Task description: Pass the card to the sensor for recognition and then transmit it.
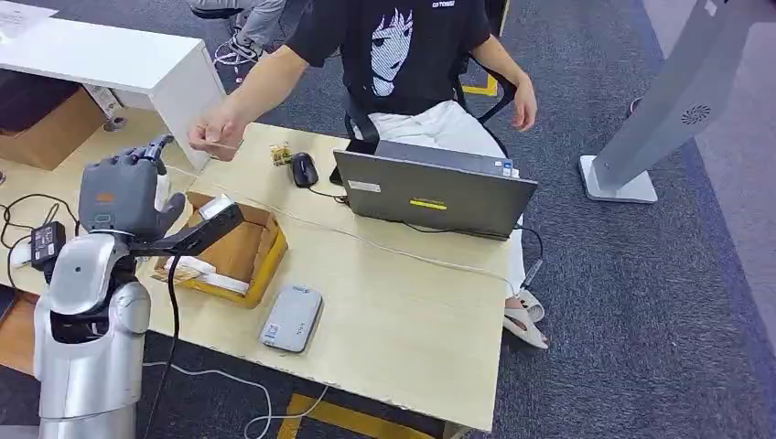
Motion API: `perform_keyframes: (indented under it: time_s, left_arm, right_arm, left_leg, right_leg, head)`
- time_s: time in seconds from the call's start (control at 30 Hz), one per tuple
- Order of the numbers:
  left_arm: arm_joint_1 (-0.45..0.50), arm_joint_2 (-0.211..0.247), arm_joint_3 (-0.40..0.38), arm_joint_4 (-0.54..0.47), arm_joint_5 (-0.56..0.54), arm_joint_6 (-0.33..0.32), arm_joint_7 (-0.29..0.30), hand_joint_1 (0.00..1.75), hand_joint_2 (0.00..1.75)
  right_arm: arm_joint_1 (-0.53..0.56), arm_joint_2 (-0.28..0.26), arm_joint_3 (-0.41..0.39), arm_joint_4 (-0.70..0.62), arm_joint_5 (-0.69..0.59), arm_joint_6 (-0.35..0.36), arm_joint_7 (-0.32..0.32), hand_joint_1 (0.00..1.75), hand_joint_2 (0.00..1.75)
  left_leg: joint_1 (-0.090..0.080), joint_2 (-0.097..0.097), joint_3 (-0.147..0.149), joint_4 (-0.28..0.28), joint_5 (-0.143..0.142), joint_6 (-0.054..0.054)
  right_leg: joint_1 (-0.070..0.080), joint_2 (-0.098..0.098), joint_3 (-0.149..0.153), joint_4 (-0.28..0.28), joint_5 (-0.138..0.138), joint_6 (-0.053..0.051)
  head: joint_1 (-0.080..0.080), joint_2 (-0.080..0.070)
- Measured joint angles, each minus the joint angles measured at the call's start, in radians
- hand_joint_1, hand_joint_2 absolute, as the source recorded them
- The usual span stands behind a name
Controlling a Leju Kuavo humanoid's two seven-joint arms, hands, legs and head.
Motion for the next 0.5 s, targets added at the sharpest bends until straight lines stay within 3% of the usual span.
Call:
perform_keyframes:
  time_s: [0.5]
  left_arm:
    - [0.008, -0.009, 0.005, -0.01, 0.001, 0.0, 0.0, 0.0, 1.75]
  right_arm:
    - [0.002, 0.0, 0.013, 0.0, 0.0, 0.0, 0.0, 0.0, 1.75]
  left_leg:
    - [0.0, 0.0, 0.0, 0.0, 0.0, 0.0]
  right_leg:
    - [0.0, 0.0, 0.0, 0.0, 0.0, 0.0]
  head:
    - [0.0, 0.0]
